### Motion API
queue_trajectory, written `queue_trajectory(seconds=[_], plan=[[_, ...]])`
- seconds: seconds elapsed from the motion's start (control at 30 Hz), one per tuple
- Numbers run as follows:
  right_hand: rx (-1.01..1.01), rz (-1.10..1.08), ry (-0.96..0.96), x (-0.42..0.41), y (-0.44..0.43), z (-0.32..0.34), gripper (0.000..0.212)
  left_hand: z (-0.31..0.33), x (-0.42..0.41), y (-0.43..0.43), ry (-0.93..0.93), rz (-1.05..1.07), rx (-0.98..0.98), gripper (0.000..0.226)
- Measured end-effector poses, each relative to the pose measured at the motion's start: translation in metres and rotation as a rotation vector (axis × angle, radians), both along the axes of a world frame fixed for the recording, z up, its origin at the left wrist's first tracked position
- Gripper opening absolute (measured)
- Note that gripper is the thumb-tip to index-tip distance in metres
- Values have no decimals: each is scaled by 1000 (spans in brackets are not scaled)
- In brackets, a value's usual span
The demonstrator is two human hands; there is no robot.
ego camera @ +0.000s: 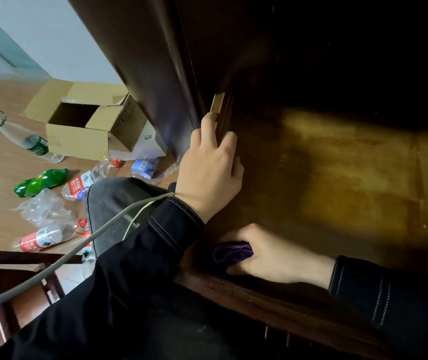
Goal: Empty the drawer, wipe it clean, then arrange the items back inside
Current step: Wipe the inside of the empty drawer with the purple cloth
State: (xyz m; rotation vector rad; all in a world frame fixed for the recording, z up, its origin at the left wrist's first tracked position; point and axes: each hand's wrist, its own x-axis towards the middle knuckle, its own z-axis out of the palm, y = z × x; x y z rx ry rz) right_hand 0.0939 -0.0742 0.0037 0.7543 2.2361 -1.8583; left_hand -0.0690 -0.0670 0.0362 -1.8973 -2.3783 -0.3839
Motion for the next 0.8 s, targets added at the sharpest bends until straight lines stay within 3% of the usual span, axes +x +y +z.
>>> queue_trajectory(seconds=[0.17, 0.33, 0.47, 0.67, 0.8], plan=[[-35, 12, 54, 2, 2, 9, 34, -2, 0, 0, 13, -11, -1, 32], [56, 93, -69, -1, -2, 8, 40, -2, 0, 0, -5, -8, 15, 32], [-27, 63, -1, 0, 6, 16, 22, -1, 0, -1, -6, -10, 14, 32], [-10, 74, -77, -5, 0, 7, 38, -2, 0, -1, -15, -13, 20, 31], [-28, 84, -31, -2, 12, 14, 27, -2, 0, 0, -1, -4, 14, 31]])
